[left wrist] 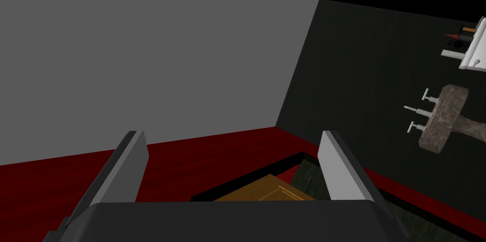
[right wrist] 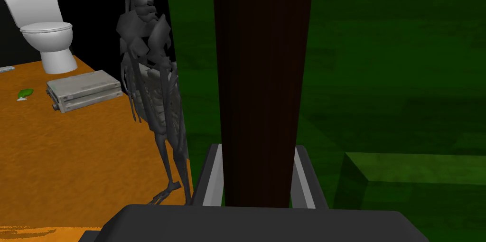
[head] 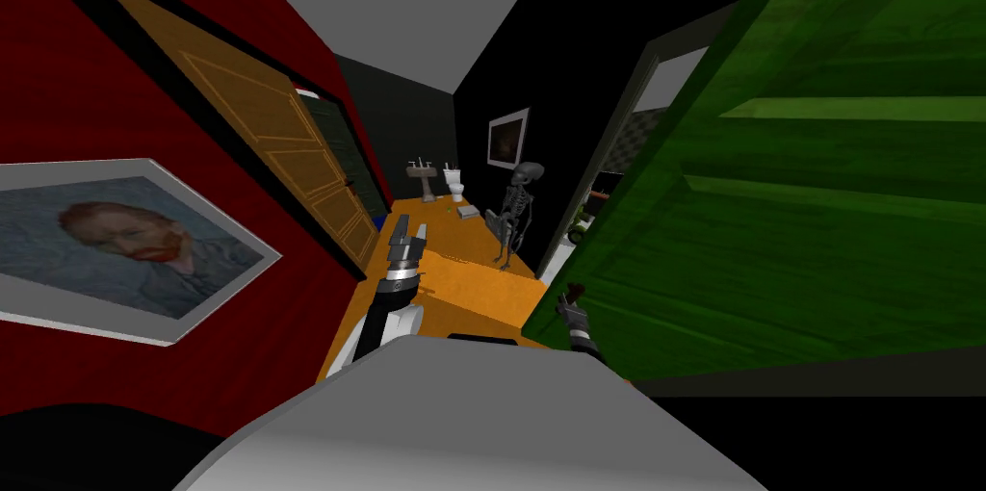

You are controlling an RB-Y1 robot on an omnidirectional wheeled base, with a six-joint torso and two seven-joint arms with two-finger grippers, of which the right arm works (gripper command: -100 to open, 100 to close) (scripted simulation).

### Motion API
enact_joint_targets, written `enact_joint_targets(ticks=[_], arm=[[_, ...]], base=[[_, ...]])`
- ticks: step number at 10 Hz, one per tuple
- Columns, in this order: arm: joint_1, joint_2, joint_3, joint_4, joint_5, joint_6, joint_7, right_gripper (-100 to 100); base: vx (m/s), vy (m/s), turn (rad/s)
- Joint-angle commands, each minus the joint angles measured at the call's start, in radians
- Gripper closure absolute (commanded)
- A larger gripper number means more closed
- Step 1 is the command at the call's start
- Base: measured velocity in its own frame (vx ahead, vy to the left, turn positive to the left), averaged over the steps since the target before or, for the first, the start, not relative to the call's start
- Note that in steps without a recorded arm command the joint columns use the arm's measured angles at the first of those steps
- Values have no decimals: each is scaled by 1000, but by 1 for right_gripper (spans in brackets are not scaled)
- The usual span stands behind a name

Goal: Pull the door open

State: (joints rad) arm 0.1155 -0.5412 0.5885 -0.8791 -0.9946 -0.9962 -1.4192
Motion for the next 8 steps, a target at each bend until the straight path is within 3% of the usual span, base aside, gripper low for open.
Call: enact_joint_targets(ticks=[1,4,5,8], arm=[[7,-14,18,-8,11,-12,-15,100],[17,-33,48,-19,28,-26,-38,100],[13,-29,43,-18,25,-20,-32,100],[29,-55,84,-14,40,-56,-67,100]], base=[[-210,-26,86],[-217,-33,66],[-94,-14,21],[-201,-39,127]])
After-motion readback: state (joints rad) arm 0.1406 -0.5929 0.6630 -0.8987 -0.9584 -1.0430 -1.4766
